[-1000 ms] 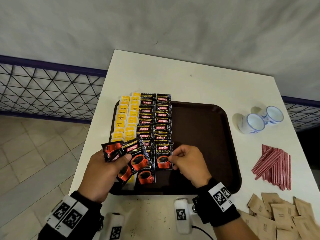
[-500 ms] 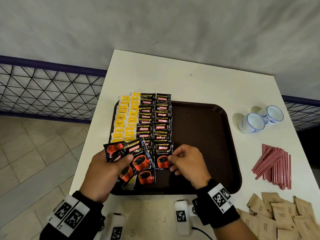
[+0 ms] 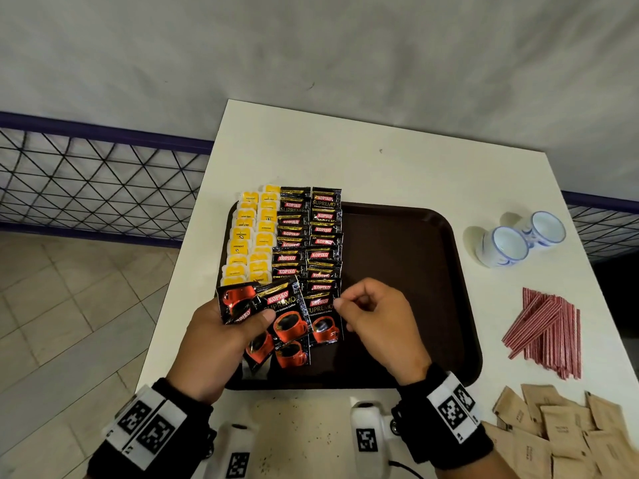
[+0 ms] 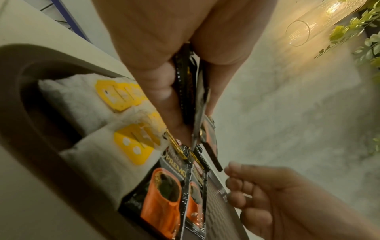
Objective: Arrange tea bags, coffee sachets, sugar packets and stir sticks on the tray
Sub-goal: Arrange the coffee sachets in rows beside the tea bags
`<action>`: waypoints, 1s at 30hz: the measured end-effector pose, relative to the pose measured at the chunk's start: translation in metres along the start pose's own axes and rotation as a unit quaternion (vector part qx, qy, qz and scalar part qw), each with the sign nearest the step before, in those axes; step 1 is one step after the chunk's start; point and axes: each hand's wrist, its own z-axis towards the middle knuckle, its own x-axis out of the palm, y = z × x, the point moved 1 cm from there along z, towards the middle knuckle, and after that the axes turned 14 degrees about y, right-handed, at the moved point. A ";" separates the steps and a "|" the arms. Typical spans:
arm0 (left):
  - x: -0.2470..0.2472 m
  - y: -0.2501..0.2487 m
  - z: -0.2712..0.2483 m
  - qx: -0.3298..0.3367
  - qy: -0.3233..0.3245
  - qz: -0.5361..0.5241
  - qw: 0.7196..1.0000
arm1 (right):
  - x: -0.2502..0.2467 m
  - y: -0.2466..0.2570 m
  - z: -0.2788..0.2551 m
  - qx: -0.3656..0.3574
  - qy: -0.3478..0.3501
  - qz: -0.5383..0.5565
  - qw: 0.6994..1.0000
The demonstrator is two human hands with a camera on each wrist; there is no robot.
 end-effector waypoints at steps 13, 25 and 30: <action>0.012 -0.013 0.003 0.009 0.025 -0.051 0.998 | -0.009 -0.003 0.000 0.006 0.108 0.149 0.983; 0.002 -0.007 -0.005 -0.010 0.009 -0.053 0.998 | -0.004 -0.038 -0.010 0.072 0.114 0.075 0.988; 0.003 -0.007 -0.008 -0.009 0.002 -0.054 0.999 | 0.000 -0.035 -0.006 0.069 0.100 0.046 0.992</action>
